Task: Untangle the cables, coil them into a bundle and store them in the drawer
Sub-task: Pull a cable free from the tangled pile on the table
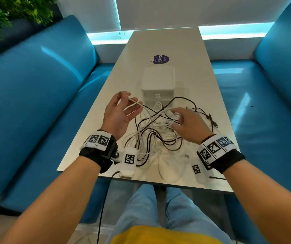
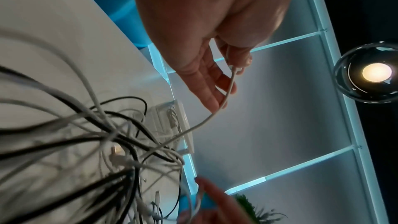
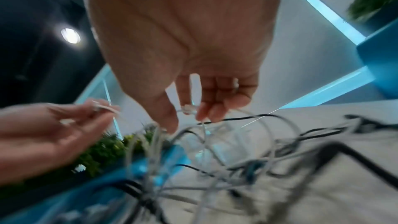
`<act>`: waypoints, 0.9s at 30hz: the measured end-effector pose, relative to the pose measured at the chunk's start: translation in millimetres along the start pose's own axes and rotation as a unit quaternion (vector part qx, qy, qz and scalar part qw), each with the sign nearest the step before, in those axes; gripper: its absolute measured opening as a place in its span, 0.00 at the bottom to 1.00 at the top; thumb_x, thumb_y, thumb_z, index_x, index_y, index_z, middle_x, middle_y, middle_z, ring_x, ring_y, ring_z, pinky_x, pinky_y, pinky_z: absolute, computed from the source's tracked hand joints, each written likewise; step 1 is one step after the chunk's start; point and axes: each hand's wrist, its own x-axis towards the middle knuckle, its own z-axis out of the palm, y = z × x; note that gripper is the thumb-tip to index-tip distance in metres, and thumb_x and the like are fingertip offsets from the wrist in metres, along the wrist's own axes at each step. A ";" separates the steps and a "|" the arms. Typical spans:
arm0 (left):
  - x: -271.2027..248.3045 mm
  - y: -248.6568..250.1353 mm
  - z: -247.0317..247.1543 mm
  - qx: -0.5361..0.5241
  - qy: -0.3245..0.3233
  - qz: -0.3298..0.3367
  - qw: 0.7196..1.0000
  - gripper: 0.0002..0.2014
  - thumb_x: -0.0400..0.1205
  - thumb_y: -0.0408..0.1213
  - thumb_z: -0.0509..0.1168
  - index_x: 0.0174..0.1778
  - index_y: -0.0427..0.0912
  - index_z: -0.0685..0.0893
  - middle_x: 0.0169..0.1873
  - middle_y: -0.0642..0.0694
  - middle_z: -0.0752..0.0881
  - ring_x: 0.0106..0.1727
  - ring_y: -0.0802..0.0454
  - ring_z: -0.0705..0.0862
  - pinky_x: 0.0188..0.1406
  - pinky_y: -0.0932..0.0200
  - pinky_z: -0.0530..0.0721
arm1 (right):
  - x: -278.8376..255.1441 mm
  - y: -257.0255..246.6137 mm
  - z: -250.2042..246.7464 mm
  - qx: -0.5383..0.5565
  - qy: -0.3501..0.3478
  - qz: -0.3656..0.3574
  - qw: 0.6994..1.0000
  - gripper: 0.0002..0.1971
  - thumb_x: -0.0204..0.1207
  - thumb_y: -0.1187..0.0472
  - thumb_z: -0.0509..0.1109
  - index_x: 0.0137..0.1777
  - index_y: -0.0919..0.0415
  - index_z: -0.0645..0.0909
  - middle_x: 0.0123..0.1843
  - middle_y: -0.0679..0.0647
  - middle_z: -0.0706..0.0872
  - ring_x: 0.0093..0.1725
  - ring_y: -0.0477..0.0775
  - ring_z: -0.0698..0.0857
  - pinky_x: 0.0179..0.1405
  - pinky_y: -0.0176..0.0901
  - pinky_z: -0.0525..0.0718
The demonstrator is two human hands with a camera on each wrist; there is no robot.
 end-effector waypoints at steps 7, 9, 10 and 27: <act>-16.1 -9.5 22.7 -0.001 -0.077 -0.013 0.997 0.07 0.87 0.36 0.57 0.49 0.41 0.79 0.37 0.43 0.89 0.43 0.45 0.90 0.47 0.51 0.89 | 10.1 -42.7 8.6 0.100 -0.051 -0.058 0.992 0.06 0.78 0.58 0.67 0.48 0.55 0.86 0.28 0.47 0.78 0.27 0.43 0.73 0.34 0.42 0.73; -19.6 -18.3 19.3 0.040 -0.083 -0.003 0.996 0.05 0.85 0.31 0.60 0.53 0.41 0.81 0.41 0.42 0.90 0.46 0.46 0.90 0.50 0.52 0.88 | 13.1 -37.9 9.2 0.081 -0.022 -0.060 0.995 0.12 0.81 0.54 0.68 0.42 0.58 0.87 0.24 0.46 0.75 0.24 0.42 0.71 0.32 0.41 0.70; -20.2 -24.9 16.6 0.095 -0.082 0.005 0.992 0.08 0.84 0.29 0.63 0.55 0.42 0.82 0.43 0.42 0.90 0.49 0.48 0.89 0.53 0.52 0.87 | 14.3 -36.2 8.7 0.079 -0.005 -0.064 0.995 0.13 0.81 0.52 0.67 0.42 0.57 0.88 0.26 0.46 0.74 0.26 0.42 0.71 0.33 0.41 0.70; -13.6 -84.3 20.2 0.454 -0.075 0.035 0.887 0.05 0.76 0.44 0.75 0.37 0.49 0.92 0.30 0.56 0.88 0.35 0.65 0.84 0.40 0.65 0.80 | 1.7 -33.2 -16.2 0.284 0.142 -0.050 0.947 0.04 0.77 0.61 0.73 0.46 0.56 0.90 0.44 0.54 0.91 0.42 0.52 0.88 0.45 0.49 0.86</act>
